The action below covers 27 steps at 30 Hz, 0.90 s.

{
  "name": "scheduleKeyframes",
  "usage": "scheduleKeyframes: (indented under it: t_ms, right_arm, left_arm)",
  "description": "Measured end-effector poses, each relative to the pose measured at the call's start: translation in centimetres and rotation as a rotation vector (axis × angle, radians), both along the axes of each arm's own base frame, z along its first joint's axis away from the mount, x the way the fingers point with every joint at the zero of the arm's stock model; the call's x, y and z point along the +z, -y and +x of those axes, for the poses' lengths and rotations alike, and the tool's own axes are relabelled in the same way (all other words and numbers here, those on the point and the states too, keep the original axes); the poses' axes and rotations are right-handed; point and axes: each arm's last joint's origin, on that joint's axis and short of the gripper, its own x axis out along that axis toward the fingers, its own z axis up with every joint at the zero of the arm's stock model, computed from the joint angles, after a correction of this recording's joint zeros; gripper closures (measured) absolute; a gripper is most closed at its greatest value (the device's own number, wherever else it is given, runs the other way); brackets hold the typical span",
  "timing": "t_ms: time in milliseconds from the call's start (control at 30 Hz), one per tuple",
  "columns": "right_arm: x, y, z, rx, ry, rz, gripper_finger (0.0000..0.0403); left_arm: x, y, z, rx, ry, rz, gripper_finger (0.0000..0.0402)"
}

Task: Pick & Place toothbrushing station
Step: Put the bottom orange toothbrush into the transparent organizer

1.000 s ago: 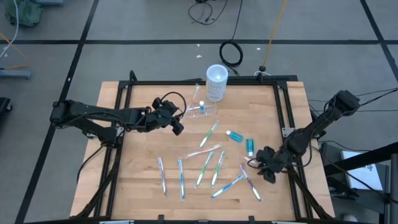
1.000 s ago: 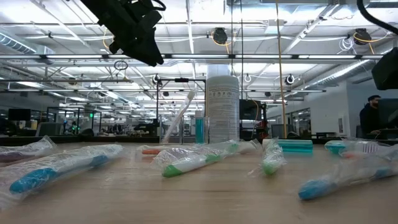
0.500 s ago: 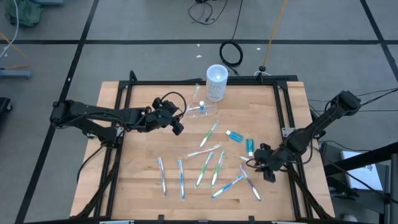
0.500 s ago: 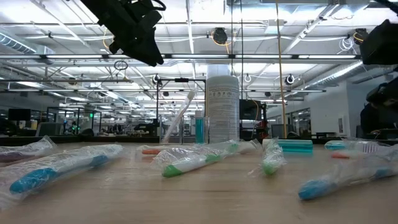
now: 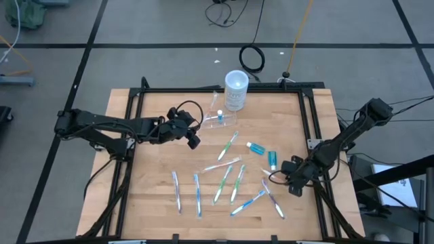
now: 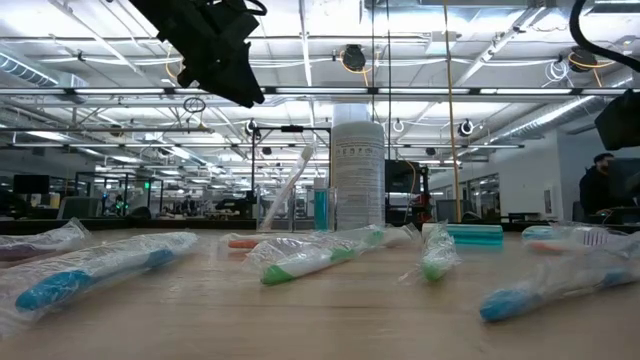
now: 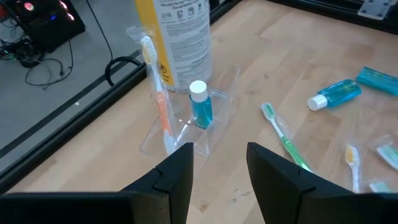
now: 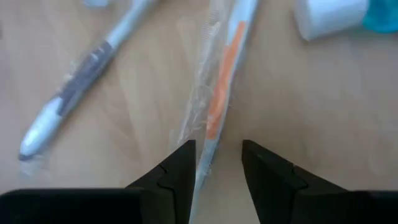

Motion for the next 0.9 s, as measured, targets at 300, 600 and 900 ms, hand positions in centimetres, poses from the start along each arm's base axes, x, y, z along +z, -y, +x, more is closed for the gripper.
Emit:
scheduleKeyframes:
  t_ms: [300,600,900]
  right_arm:
    - [-0.3,-0.1,0.2,0.1,0.076,-0.012,0.03]
    - [0.1,-0.5,1.0,0.193,0.219,-0.029,0.0391]
    - [2.1,-0.5,2.8,0.273,0.431,-0.285,0.04]
  left_arm:
    - [0.0,0.0,0.0,0.0,0.0,0.0,0.0245]
    - [0.0,0.0,0.0,0.0,0.0,0.0,0.0245]
    - [0.0,0.0,0.0,0.0,0.0,0.001,0.0245]
